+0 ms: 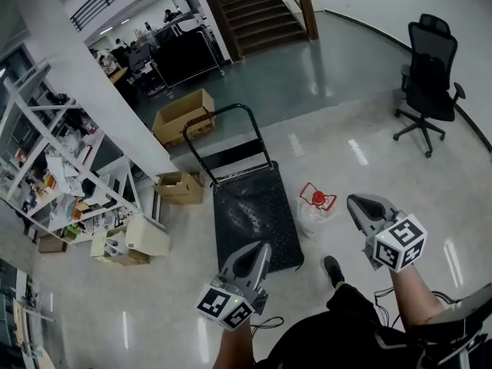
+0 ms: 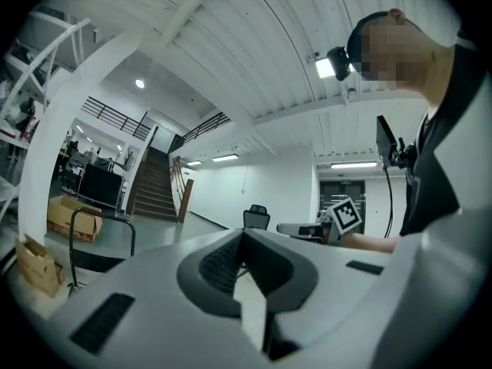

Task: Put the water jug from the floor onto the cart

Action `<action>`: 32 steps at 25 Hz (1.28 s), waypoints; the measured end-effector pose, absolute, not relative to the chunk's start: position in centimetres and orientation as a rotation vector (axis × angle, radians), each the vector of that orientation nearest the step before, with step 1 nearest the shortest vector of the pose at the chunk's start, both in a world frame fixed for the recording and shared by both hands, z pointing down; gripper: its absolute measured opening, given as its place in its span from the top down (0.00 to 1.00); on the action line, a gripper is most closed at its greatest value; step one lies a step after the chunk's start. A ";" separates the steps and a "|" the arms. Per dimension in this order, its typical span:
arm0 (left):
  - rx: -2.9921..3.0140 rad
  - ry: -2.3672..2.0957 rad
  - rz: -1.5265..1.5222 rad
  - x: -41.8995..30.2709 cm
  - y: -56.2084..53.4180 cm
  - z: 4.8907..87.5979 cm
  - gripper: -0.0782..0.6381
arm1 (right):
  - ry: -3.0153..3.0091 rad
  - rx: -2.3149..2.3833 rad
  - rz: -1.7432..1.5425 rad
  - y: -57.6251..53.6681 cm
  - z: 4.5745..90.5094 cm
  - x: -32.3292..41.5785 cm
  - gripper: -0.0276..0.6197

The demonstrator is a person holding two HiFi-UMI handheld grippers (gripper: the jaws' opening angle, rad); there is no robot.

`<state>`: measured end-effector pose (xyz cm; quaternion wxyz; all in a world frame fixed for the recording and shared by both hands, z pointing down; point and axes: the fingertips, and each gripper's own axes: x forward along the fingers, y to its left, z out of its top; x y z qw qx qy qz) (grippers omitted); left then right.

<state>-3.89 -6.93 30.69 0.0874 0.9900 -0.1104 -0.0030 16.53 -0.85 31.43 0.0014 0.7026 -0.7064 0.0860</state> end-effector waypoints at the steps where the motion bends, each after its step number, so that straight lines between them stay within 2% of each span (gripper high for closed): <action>1: 2.950 -0.342 -0.007 -3.1 -8.0 30.6 0.90 | -2.229 2.195 0.268 -2.1 31.5 17.3 0.95; 12: 2.944 -0.456 -0.046 10.4 -21.7 28.4 0.90 | -2.376 2.086 0.197 -17.8 30.1 30.1 0.95; 18: 2.937 -0.499 0.025 16.5 -25.8 29.1 0.90 | -2.432 2.028 0.244 -22.6 30.8 35.6 0.95; 32: 2.841 -0.499 0.224 19.6 -33.7 37.3 0.90 | -2.343 2.124 0.466 -29.6 38.5 41.1 0.95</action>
